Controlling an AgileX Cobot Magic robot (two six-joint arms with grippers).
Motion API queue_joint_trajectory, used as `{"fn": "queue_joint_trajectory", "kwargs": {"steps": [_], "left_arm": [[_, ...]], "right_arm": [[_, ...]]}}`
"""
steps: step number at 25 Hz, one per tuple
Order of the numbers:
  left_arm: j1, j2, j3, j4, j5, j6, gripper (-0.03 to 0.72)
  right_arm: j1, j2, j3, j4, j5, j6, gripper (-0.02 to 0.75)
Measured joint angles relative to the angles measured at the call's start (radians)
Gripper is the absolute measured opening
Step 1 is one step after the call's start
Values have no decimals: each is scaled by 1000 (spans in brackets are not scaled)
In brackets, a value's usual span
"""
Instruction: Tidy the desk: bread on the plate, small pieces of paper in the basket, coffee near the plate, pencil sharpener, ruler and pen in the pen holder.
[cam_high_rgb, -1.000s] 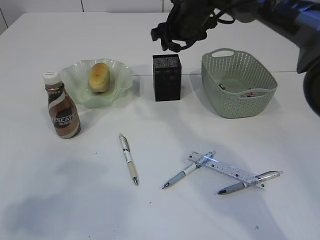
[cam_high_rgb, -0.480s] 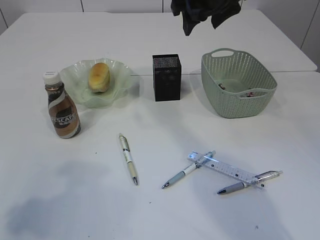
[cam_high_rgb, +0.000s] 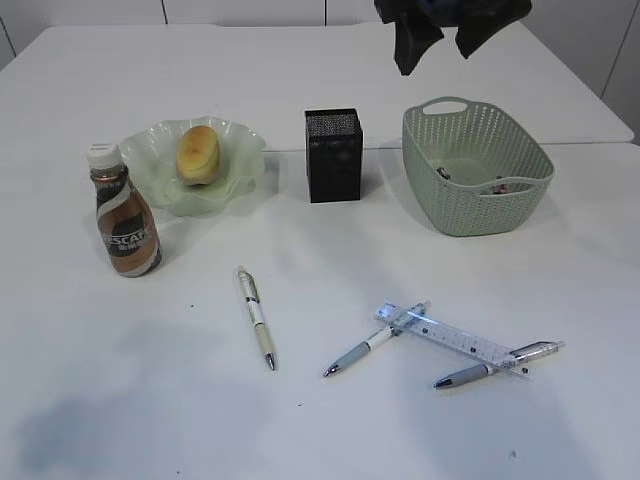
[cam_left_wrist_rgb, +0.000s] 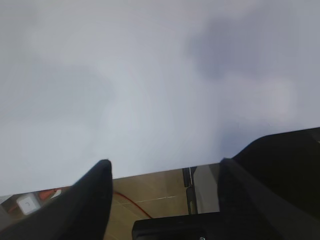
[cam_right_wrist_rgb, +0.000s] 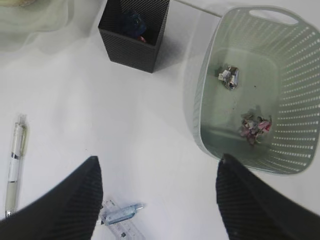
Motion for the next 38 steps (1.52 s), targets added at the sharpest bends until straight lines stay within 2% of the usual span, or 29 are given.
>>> {"fn": "queue_joint_trajectory", "kwargs": {"steps": [7,8,11,24,38], "left_arm": [[0,0,0,-27,0,0,466],[0,0,0,-30,0,0,466],[0,0,0,-44,0,0,466],[0,0,0,-57,0,0,466],[0,0,0,-58,0,0,466]], "right_arm": [[0,-57,98,32,2,-73,553],[0,-91,180,80,2,-129,553],[0,-127,272,111,2,-183,553],[0,-203,588,120,-6,-359,553],[0,-141,605,143,-110,-430,552]]}}
